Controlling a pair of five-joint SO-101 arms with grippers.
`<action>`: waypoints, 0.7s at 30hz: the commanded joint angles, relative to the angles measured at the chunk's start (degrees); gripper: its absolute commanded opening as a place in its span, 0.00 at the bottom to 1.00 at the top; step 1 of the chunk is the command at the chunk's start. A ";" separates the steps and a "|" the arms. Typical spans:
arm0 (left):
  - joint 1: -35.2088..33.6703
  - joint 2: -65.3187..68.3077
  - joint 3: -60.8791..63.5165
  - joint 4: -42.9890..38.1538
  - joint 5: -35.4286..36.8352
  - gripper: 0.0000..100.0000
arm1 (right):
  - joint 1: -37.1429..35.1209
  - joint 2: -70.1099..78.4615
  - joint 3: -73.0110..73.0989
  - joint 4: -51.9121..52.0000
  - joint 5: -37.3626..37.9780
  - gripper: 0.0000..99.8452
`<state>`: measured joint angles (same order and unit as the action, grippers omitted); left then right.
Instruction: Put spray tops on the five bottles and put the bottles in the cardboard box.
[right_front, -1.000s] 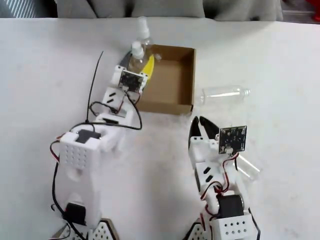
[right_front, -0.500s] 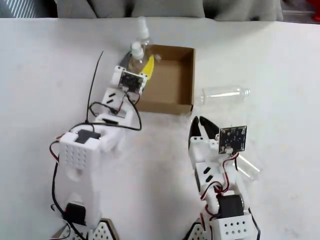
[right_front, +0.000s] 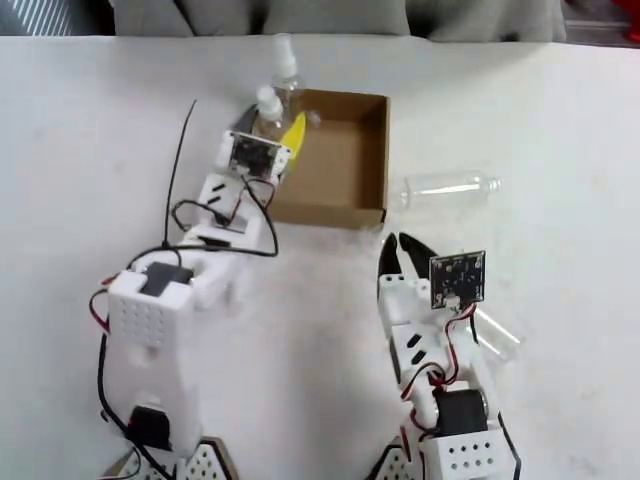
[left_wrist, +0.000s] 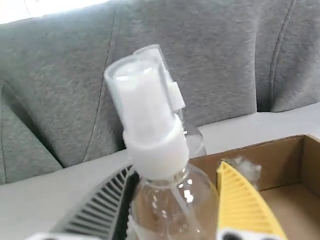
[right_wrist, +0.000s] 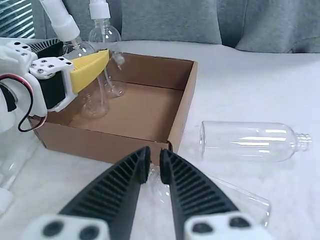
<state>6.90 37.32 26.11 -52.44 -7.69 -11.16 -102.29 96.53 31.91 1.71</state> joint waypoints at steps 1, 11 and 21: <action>-2.42 -6.99 1.85 6.07 3.16 0.23 | 0.22 -0.57 0.35 0.31 0.62 0.02; -2.51 -7.78 1.67 6.42 3.25 0.24 | 0.22 -0.57 0.35 1.36 0.62 0.02; -2.51 -7.96 1.41 6.68 6.59 0.30 | 0.22 -0.57 0.35 1.36 0.70 0.02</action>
<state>5.49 32.92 27.87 -45.93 -2.07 -11.16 -102.29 96.53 33.14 1.71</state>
